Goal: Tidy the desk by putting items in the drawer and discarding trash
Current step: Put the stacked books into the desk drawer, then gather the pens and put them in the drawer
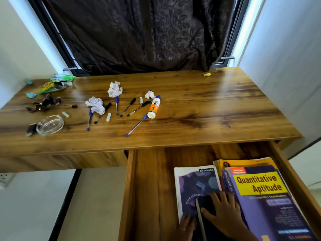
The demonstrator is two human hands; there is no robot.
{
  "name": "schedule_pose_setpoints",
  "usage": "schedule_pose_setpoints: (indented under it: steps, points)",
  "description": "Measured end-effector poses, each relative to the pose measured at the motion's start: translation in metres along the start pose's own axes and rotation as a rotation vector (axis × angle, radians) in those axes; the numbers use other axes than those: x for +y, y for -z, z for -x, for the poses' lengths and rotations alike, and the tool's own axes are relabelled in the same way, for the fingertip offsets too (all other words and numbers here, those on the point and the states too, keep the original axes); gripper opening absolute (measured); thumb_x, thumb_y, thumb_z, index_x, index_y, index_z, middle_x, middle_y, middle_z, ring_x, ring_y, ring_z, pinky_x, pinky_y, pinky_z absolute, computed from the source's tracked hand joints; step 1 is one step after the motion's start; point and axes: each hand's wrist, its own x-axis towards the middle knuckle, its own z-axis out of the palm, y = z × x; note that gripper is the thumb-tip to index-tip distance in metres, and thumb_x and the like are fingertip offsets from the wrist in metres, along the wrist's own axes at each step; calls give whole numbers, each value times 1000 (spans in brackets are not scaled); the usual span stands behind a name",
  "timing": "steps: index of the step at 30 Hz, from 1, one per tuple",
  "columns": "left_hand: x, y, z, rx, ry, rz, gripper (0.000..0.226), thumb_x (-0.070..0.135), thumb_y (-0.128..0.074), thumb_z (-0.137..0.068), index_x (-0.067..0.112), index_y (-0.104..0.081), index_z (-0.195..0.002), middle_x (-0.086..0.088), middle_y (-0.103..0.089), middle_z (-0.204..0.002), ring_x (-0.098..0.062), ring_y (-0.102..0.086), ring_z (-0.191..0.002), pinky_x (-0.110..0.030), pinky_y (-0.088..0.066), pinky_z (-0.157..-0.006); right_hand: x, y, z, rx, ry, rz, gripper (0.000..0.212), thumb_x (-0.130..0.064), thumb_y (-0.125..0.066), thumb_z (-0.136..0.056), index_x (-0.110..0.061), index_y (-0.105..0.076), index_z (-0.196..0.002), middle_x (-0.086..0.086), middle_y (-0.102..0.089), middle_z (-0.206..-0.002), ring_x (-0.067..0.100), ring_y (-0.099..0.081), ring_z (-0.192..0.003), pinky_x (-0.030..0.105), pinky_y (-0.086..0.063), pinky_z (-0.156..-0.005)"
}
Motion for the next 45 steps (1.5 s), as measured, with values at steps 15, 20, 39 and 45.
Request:
schedule_pose_setpoints:
  steps: [15, 20, 39, 45]
  points:
    - [-3, 117, 92, -1, 258, 223, 67, 50, -38, -94, 36, -1, -149, 17, 3, -158, -3, 14, -139, -31, 14, -111, -27, -25, 58, 8, 5, 19, 74, -68, -30, -81, -18, -54, -130, 17, -51, -136, 43, -49, -122, 60, -41, -92]
    - [-7, 124, 119, -33, 337, 249, 69, 50, -38, -94, 34, 0, -150, 17, 4, -158, -9, 7, -146, -31, 11, -115, -41, -45, 79, -36, 12, -10, 94, -53, -88, -36, -13, -61, -117, 17, -64, -118, 42, -62, -105, 59, -50, -76]
    - [-195, 167, 80, -80, -11, 312, 98, 63, -44, -65, 34, 1, -147, 21, -38, -137, -3, -50, -119, -24, -51, -91, -191, -90, 0, 213, -105, -362, 78, -74, -4, -82, -22, -45, -123, -4, -48, -141, 36, -55, -115, 52, -43, -97]
    - [-284, 193, 66, 37, -38, 390, 72, 58, -24, -79, 42, 7, -142, 28, 9, -148, 1, 5, -141, -17, 8, -109, -288, -6, 19, 306, -304, -541, 86, -66, -29, -67, -12, -50, -131, 11, -49, -138, 35, -37, -132, 54, -31, -103]
